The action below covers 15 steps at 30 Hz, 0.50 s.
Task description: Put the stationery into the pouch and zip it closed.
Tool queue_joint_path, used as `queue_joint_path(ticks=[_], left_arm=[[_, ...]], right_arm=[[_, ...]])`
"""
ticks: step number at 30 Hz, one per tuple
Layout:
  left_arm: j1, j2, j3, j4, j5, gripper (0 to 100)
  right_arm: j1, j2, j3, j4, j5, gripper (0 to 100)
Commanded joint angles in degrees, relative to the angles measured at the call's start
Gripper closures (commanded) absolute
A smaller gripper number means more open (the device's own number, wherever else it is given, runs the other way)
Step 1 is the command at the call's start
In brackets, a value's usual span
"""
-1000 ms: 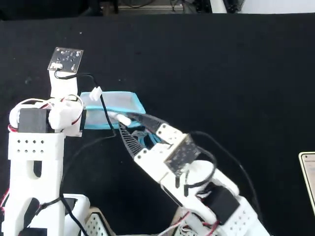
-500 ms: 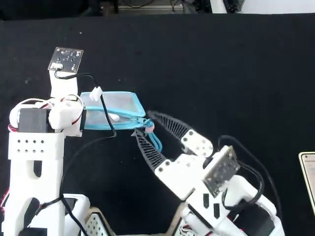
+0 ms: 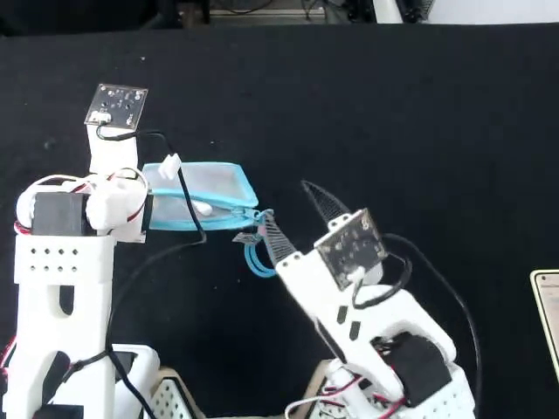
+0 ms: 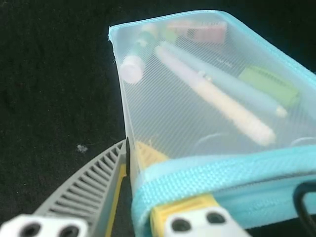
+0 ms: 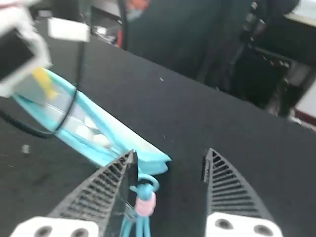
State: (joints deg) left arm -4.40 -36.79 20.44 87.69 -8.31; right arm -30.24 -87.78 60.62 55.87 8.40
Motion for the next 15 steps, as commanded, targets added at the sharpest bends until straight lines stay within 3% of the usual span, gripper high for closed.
queue_joint_path(ticks=[1, 9, 15], left_arm=[[0.13, 0.97, 0.66, -0.88, 0.53, 97], [-4.62, 0.97, 0.4, -2.37, 0.53, 97], [-7.16, 0.97, 0.31, -2.81, 0.62, 97]], right_arm=[[1.32, -0.04, 1.36, 0.18, 0.35, 79.4], [0.53, -0.04, 5.14, 0.18, 0.26, 79.3], [-8.97, -0.04, 7.52, -0.7, 0.26, 79.3]])
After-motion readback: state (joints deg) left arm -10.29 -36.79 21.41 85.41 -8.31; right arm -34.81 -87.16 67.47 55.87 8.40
